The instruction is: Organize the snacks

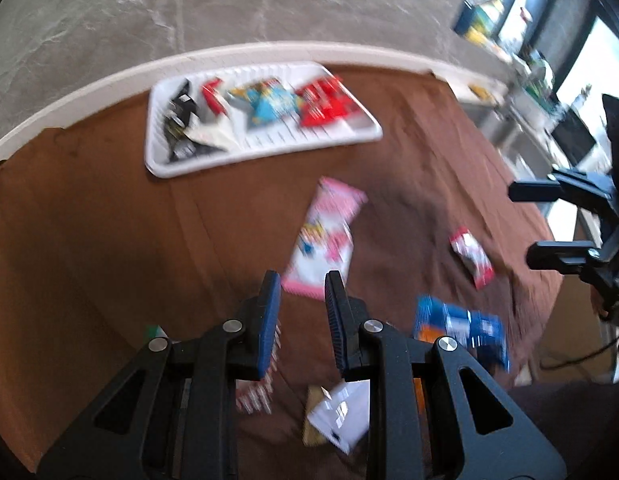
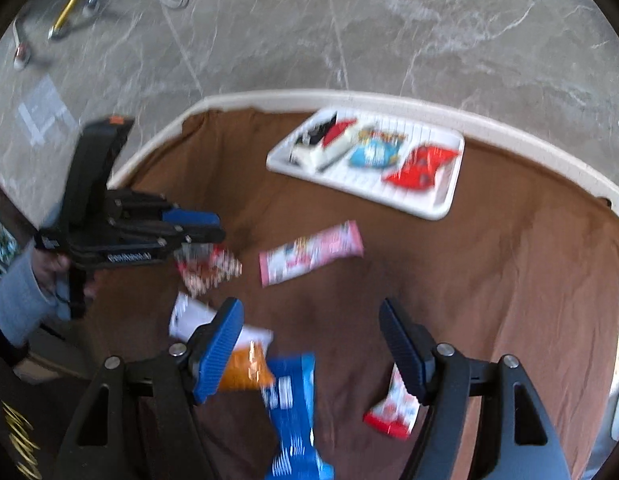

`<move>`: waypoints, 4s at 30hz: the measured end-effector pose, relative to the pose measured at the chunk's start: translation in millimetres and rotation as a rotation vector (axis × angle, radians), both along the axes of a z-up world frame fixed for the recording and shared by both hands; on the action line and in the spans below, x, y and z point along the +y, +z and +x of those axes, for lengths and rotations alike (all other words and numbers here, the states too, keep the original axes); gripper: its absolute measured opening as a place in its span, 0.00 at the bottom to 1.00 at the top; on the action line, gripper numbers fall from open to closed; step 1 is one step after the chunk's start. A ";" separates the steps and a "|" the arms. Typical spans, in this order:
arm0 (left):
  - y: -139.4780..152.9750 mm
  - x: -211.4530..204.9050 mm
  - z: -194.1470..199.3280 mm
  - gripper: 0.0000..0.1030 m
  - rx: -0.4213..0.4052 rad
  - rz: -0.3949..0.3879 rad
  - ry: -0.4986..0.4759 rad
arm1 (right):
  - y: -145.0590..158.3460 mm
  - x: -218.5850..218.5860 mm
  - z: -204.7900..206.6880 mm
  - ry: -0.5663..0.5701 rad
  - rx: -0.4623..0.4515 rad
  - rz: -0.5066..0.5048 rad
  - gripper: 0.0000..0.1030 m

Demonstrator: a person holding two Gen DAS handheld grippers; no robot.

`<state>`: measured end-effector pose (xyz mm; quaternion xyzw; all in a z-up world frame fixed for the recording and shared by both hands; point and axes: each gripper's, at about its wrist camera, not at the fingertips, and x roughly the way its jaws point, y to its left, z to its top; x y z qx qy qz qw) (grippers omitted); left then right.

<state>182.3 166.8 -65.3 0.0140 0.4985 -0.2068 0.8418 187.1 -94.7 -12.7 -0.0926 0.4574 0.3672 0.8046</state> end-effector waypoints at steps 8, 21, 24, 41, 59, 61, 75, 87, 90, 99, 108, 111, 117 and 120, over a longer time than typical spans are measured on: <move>-29.5 -22.4 -38.2 0.21 0.069 0.068 -0.146 | -49.3 0.4 -40.7 0.076 0.086 -0.107 0.71; -43.5 -38.2 -46.9 0.21 0.125 0.112 -0.292 | -83.8 -1.3 -55.3 0.121 0.127 -0.191 0.71; -42.7 -41.8 -47.5 0.21 0.141 0.113 -0.332 | -85.7 -1.2 -54.3 0.123 0.129 -0.192 0.71; -49.9 -64.5 -50.2 0.21 0.189 0.159 -0.462 | -86.3 3.4 -50.4 0.138 0.132 -0.205 0.71; -69.5 -99.5 -46.7 0.27 0.187 0.226 -0.531 | -99.3 2.7 -45.8 0.107 0.155 -0.210 0.34; -73.8 -104.5 -45.7 0.27 0.182 0.236 -0.538 | -99.7 1.5 -44.9 0.103 0.154 -0.205 0.32; -69.0 -97.1 -32.9 0.15 0.183 0.132 -0.476 | -93.3 -23.8 -32.0 0.023 0.223 -0.085 0.30; -50.1 -63.9 -26.8 0.14 0.187 0.021 -0.381 | -73.6 -39.2 -11.2 -0.037 0.314 0.092 0.30; -47.1 -58.7 -23.0 0.14 0.188 -0.001 -0.369 | -68.3 -40.4 -1.8 -0.056 0.336 0.136 0.30; -50.7 -53.5 -4.4 0.13 0.243 -0.064 -0.353 | -58.3 -34.7 19.1 -0.074 0.339 0.166 0.30; -64.7 -63.9 13.5 0.16 0.233 0.015 -0.360 | -67.5 -24.7 24.0 -0.067 0.349 0.129 0.30; -68.9 -70.3 20.8 0.20 0.226 0.059 -0.383 | -70.0 -23.2 25.7 -0.069 0.351 0.120 0.30; -71.5 -81.6 30.4 0.21 0.220 0.074 -0.437 | -74.7 -24.9 27.7 -0.083 0.360 0.113 0.30; -73.3 -88.8 35.4 0.21 0.220 0.062 -0.454 | -77.6 -26.4 27.8 -0.091 0.367 0.113 0.30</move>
